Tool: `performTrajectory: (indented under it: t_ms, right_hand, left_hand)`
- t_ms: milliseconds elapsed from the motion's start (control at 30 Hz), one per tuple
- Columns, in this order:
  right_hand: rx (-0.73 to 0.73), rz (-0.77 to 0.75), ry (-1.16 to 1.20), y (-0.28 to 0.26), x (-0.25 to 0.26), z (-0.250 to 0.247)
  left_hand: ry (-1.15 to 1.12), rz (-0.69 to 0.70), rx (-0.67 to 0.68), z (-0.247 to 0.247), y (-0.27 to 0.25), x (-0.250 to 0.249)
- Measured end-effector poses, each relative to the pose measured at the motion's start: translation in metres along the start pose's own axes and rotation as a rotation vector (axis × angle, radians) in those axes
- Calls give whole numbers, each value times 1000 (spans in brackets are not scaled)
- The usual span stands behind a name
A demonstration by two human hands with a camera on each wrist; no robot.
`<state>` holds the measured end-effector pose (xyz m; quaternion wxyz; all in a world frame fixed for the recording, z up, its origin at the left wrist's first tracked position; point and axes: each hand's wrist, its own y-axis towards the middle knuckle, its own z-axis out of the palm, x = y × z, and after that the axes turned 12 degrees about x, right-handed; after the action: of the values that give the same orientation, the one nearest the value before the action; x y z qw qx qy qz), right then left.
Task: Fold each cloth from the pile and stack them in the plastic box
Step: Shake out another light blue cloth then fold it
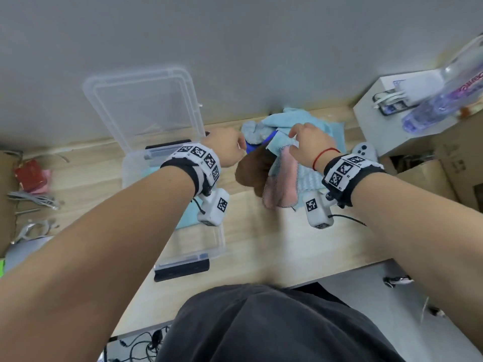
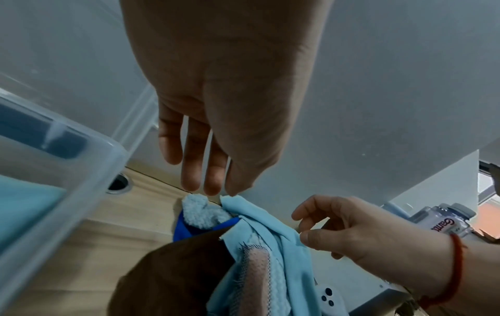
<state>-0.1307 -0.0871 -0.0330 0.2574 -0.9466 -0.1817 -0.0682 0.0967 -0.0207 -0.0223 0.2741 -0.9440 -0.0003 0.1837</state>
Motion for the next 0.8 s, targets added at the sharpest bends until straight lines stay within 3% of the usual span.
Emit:
performTrajectory:
  t_ms: [200, 333, 433, 500, 633, 800]
  right_hand:
    - [-10, 217, 49, 26, -79, 7]
    - [79, 320, 29, 40, -110, 15]
    - [142, 284, 56, 49, -124, 18]
    - [111, 207, 107, 53, -128, 17]
    - [41, 42, 530, 49, -117, -2]
    - [-9, -88, 1129, 44, -83, -34]
  left_hand:
    - [-129, -29, 28, 19, 42, -45]
    - [-199, -51, 39, 33, 62, -65]
    - [-230, -50, 65, 40, 73, -80]
    - [-250, -41, 86, 44, 79, -87]
    - [-267, -11, 53, 39, 86, -98]
    - [-272, 157, -49, 16, 83, -112]
